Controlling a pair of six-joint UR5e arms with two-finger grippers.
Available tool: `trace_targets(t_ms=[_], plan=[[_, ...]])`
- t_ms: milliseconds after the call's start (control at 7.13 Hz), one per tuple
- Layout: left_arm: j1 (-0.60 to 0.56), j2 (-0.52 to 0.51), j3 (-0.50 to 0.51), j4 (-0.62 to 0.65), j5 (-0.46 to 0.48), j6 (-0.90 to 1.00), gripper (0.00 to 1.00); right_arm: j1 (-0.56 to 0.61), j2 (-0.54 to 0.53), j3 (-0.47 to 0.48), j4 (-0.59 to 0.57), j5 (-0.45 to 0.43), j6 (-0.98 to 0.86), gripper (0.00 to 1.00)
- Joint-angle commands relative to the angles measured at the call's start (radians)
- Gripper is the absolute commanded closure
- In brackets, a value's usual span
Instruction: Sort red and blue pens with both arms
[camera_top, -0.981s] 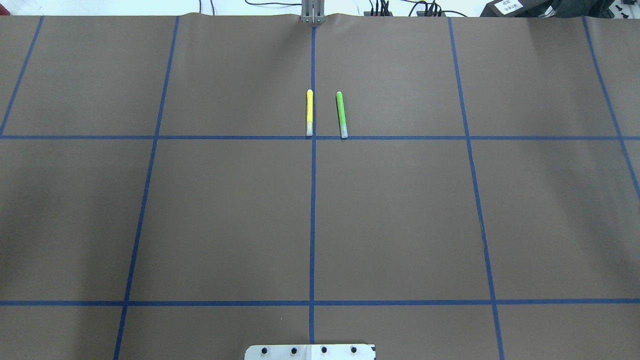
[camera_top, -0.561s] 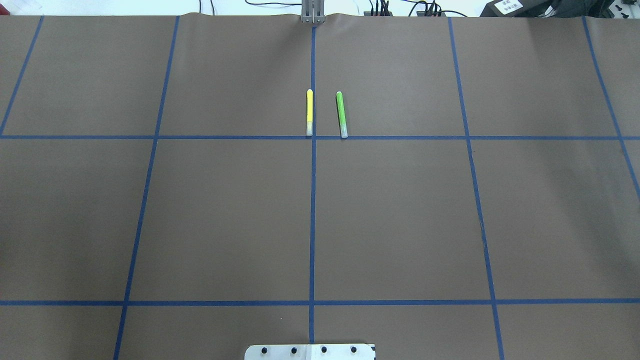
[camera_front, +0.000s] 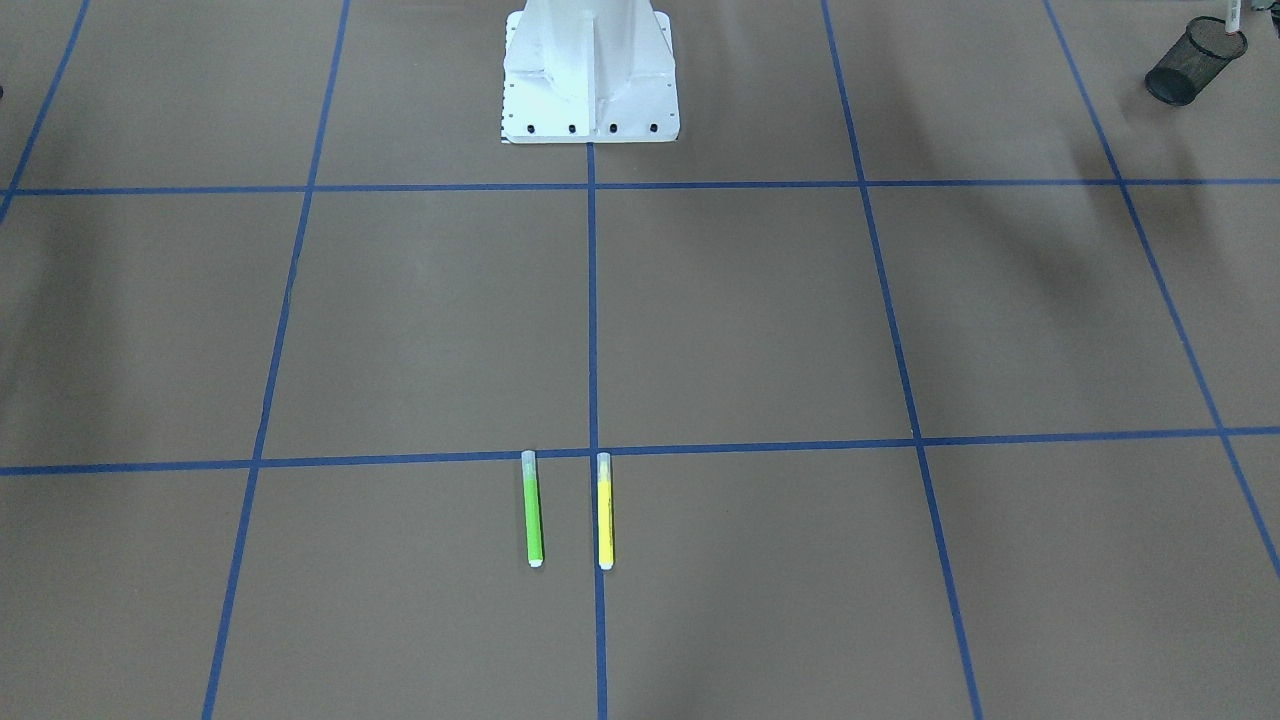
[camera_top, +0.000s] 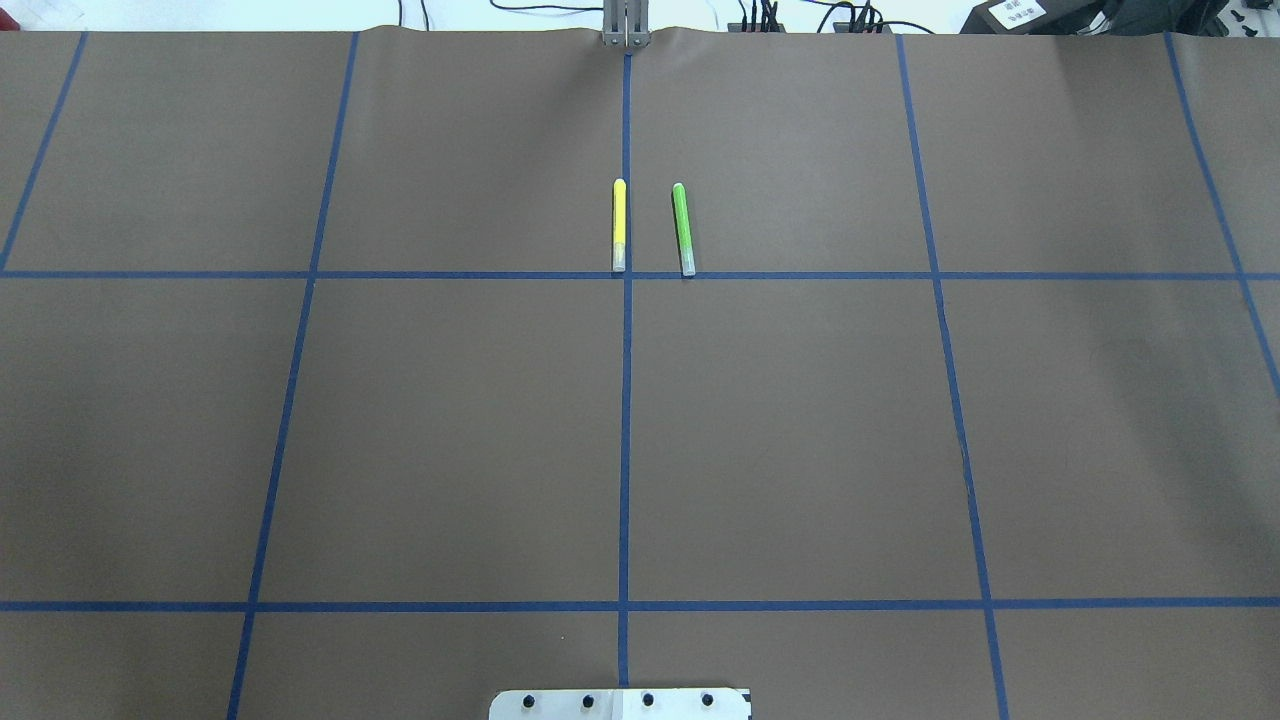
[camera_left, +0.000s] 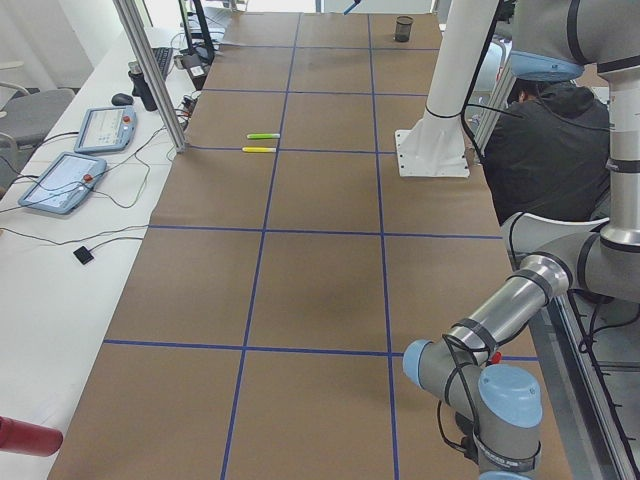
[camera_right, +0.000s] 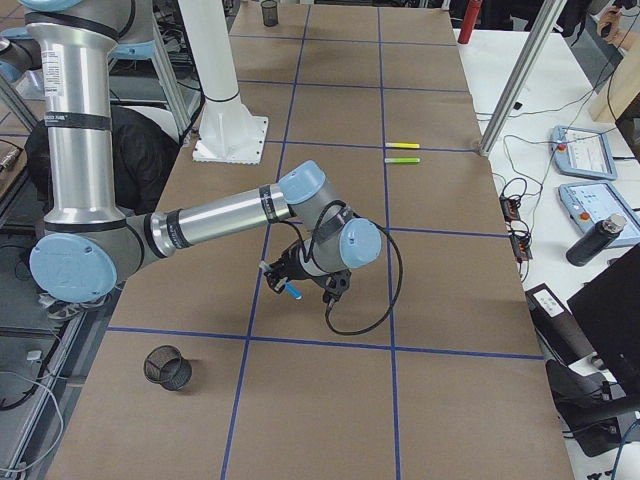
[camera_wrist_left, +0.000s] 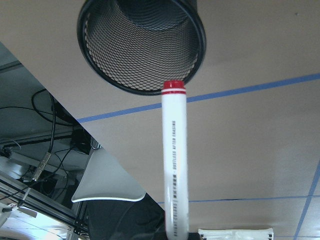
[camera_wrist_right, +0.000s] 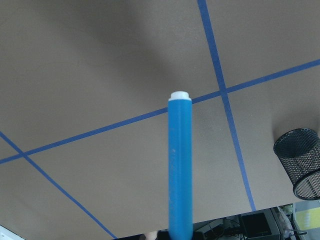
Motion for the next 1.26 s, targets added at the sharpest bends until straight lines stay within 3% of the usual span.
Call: trace_targets(t_ms=[0, 981, 1121], plan=[[-0.002, -0.025, 0.064, -0.006, -0.007, -0.001, 1.00, 0.000, 0.001, -0.001, 0.000, 0.006, 0.000, 1.00], [-0.003, -0.018, 0.173, -0.049, -0.014, -0.010, 1.00, 0.000, 0.004, -0.001, -0.002, 0.005, 0.000, 1.00], [-0.003, -0.016, 0.178, -0.067, -0.014, -0.012, 0.95, 0.000, 0.007, -0.001, -0.002, 0.005, 0.000, 1.00]])
